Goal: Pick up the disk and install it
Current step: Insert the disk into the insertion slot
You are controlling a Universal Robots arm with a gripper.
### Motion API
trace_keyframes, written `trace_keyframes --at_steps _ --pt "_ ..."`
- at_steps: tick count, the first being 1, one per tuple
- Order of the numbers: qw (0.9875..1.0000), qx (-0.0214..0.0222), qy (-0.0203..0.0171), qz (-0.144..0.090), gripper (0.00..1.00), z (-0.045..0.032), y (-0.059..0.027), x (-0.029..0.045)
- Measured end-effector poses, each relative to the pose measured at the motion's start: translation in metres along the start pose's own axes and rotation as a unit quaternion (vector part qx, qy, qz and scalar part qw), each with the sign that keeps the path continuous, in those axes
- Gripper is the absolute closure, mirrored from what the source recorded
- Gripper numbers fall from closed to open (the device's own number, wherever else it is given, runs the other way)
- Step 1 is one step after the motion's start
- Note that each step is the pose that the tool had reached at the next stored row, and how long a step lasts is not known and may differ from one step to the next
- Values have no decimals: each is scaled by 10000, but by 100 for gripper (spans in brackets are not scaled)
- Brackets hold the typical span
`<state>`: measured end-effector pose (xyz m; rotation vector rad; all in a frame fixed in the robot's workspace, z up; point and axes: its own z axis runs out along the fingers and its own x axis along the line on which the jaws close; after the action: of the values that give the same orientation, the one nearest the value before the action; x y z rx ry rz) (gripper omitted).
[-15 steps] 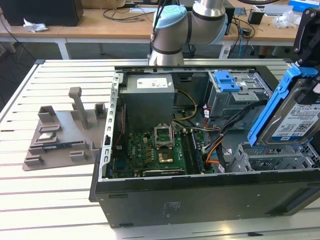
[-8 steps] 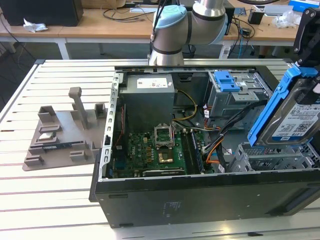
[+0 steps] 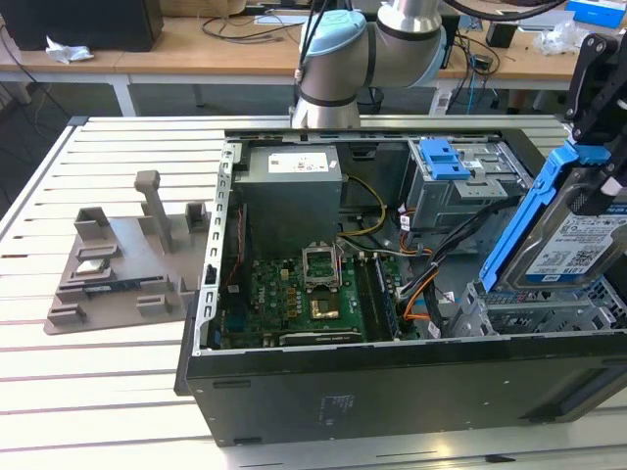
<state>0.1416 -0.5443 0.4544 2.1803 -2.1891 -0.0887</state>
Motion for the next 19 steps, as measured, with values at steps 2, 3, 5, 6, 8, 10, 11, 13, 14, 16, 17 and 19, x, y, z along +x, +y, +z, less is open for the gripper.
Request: trace_keyframes --at_steps 2,3,5,6,8,10,11,13,14,16,17,19 --pt "10000 0 0 0 63 31 -3 -12" --pt "10000 0 -1 0 63 50 -4 -27" --pt "10000 -2 0 0 63 86 -18 -36" --pt "10000 -2 1 0 63 94 -20 -36" --pt "10000 -1 1 -1 63 159 -23 -36" --pt "10000 -1 -1 -2 63 162 -11 -36" --pt "10000 1 -1 -1 63 163 1 -36" --pt "10000 26 -3 -1 63 146 29 -35" --pt "10000 31 -1 0 63 138 34 -36" --pt "10000 40 -1 -1 63 129 40 -36" --pt "10000 40 0 -1 63 131 40 -34" --pt "10000 38 3 -1 63 153 39 -27"
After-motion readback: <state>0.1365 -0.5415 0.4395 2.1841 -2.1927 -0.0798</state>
